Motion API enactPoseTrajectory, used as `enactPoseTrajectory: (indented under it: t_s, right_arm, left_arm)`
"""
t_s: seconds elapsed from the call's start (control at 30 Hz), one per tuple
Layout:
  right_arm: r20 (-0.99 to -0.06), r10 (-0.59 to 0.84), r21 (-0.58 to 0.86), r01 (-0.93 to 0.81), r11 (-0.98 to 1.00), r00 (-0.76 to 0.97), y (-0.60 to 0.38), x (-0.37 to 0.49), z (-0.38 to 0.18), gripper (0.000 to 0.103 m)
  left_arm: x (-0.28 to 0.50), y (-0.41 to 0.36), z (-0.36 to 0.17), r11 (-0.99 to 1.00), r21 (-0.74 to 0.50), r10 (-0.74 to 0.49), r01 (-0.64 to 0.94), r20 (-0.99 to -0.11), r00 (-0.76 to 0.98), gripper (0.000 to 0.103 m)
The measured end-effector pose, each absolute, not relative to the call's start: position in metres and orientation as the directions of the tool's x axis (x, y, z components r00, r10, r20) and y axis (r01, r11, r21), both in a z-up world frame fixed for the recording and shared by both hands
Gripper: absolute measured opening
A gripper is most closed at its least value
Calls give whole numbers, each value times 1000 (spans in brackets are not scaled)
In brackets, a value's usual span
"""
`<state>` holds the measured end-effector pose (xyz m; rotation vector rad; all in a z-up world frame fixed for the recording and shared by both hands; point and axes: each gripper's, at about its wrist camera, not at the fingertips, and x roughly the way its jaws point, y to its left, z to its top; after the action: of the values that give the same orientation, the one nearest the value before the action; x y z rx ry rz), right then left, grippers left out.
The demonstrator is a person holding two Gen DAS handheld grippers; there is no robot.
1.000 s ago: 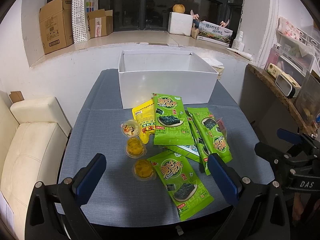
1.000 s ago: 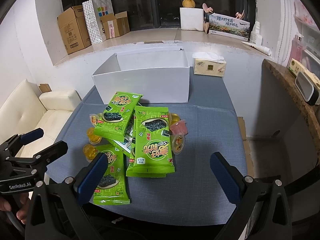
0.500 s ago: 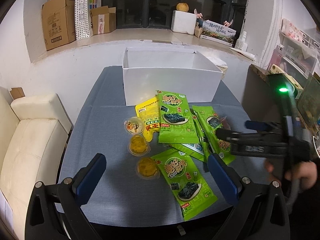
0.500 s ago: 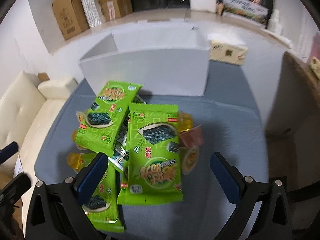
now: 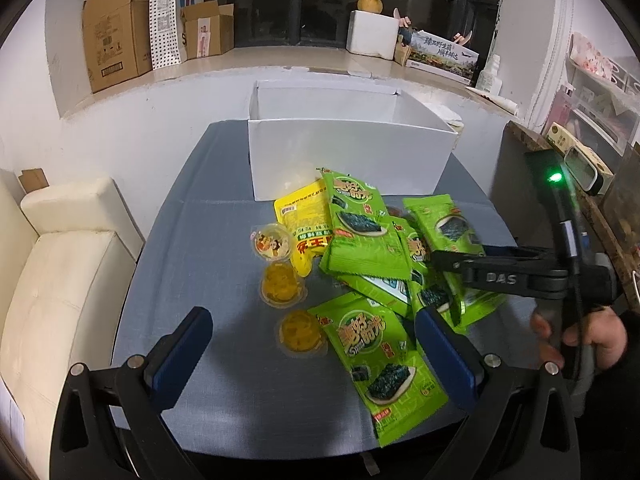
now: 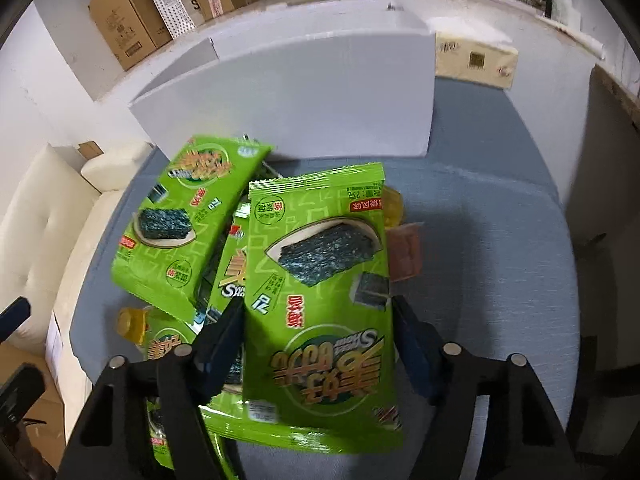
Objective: Organize snacks
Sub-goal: 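Grasp a green seaweed packet with the right tool while the left tool grasps another, then carry both seaweed packets into the white box and open both tools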
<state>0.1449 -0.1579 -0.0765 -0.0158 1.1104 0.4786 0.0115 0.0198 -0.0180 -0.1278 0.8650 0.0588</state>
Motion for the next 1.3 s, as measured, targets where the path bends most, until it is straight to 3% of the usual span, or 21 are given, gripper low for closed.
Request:
enactPoseTrajectory:
  t_s: [0.4, 0.7, 0.73, 0.77, 0.83, 0.97, 1.17, 1.3]
  right_arm:
    - [-757, 440, 285, -361, 888, 483, -197, 91, -2, 71]
    - [-747, 438, 312, -318, 895, 500, -218, 74, 0, 71]
    - [-749, 439, 315, -316, 895, 496, -219, 74, -1, 71]
    - [-750, 437, 312, -315, 896, 498, -218, 74, -3, 71]
    - [-753, 431, 307, -314, 899, 498, -216, 76, -4, 71]
    - [-750, 435, 306, -322, 896, 497, -212, 76, -4, 71]
    - [-745, 434, 304, -322, 897, 507, -214, 76, -5, 71]
    - [-741, 433, 298, -326, 897, 513, -213, 73, -3, 71]
  left_arm:
    - [103, 0, -33, 998, -11, 28, -59, -782, 622, 103]
    - [167, -24, -60, 996, 75, 93, -56, -822, 561, 103]
    - [170, -24, -63, 996, 76, 94, -55, -830, 550, 94]
    - [172, -24, -64, 996, 75, 91, -52, -836, 541, 77]
    - [174, -22, -68, 998, 58, 69, -38, -844, 532, 59]
    - [174, -16, -65, 999, 25, 40, -34, -835, 548, 37]
    - [164, 3, -46, 996, -84, -63, -10, -811, 582, 17]
    - [149, 1, -26, 994, -109, -102, 26, -777, 621, 13]
